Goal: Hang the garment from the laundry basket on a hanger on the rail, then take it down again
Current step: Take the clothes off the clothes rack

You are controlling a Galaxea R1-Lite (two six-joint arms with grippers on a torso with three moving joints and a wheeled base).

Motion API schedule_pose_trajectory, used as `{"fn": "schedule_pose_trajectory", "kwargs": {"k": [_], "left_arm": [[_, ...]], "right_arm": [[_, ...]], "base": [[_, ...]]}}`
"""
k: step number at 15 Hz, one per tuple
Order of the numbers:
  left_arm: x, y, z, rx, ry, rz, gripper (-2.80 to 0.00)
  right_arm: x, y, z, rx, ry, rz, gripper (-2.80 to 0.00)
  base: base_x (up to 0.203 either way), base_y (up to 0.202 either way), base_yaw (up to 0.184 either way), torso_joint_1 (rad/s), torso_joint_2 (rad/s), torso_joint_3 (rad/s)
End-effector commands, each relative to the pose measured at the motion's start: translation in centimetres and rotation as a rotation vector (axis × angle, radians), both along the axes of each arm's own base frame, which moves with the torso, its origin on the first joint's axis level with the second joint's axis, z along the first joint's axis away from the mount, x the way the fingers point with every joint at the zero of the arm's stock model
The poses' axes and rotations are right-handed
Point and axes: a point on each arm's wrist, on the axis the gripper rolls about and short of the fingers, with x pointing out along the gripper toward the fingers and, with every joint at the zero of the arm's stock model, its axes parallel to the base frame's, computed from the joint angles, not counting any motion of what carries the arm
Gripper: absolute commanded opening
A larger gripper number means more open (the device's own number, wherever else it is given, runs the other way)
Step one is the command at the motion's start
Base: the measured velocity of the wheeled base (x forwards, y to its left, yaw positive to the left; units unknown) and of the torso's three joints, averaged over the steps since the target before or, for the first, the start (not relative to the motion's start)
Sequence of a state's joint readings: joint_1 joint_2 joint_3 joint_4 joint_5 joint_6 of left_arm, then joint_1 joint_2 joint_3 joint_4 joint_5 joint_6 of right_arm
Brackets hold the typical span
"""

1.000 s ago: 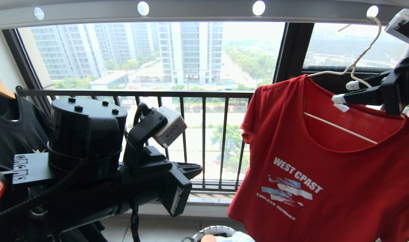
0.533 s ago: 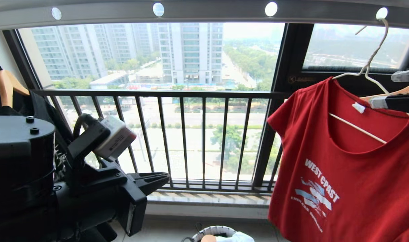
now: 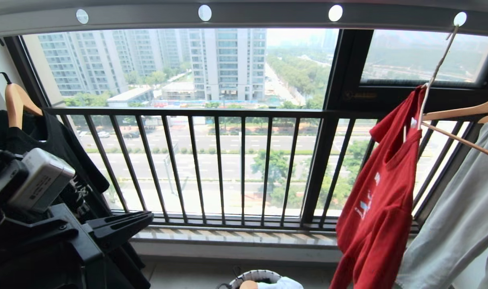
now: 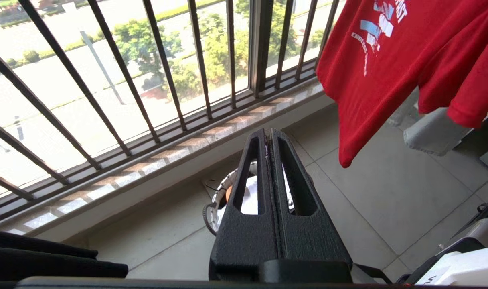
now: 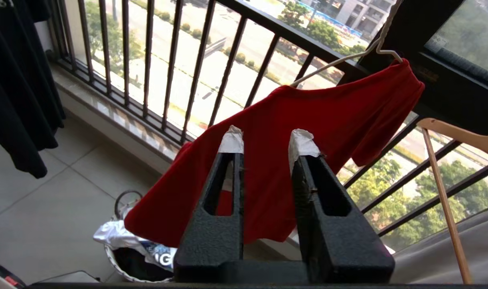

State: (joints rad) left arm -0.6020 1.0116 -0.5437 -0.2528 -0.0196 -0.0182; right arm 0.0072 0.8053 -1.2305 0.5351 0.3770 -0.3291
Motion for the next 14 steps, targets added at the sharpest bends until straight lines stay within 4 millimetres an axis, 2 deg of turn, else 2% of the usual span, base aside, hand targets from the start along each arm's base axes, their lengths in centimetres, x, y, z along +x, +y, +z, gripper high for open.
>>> {"fn": "schedule_pose_trajectory", "kwargs": {"k": [1,3,5,8,11,14], "left_arm": [[-1.0,2.3,0.3,-0.018,-0.063,0.118,-2.8],[-2.4,4.7,0.5,-0.018,-0.145,0.276,-2.8],[-6.2,6.6,0.9,-0.047,-0.298,0.398,-2.8],[-11.3,7.2,0.1,-0.063,-0.427,0.464,-2.8],[-14.6,7.2,-2.8,-0.063,-0.394,0.491,-2.8],[-14.9,7.3,-7.8,-0.047,-0.333,0.545,-2.8]], "right_arm": [[-4.1,0.0,-0.6,0.08,-0.043,-0.001,-2.8],[-6.1,0.0,-1.3,0.166,-0.029,0.004,-2.8],[-7.9,0.0,-2.9,0.198,-0.006,0.019,-2.8],[-10.5,-0.1,-5.3,0.227,0.046,0.054,-2.8],[-13.1,-0.3,-7.7,0.23,0.064,0.075,-2.8],[-14.3,-0.3,-11.0,0.231,0.064,0.063,-2.8]], "base": [[0.0,0.0,0.0,0.0,0.0,0.0],[0.0,0.0,0.0,0.0,0.0,0.0],[0.0,0.0,0.0,0.0,0.0,0.0],[0.0,0.0,0.0,0.0,0.0,0.0],[0.0,0.0,0.0,0.0,0.0,0.0],[0.0,0.0,0.0,0.0,0.0,0.0]]}}
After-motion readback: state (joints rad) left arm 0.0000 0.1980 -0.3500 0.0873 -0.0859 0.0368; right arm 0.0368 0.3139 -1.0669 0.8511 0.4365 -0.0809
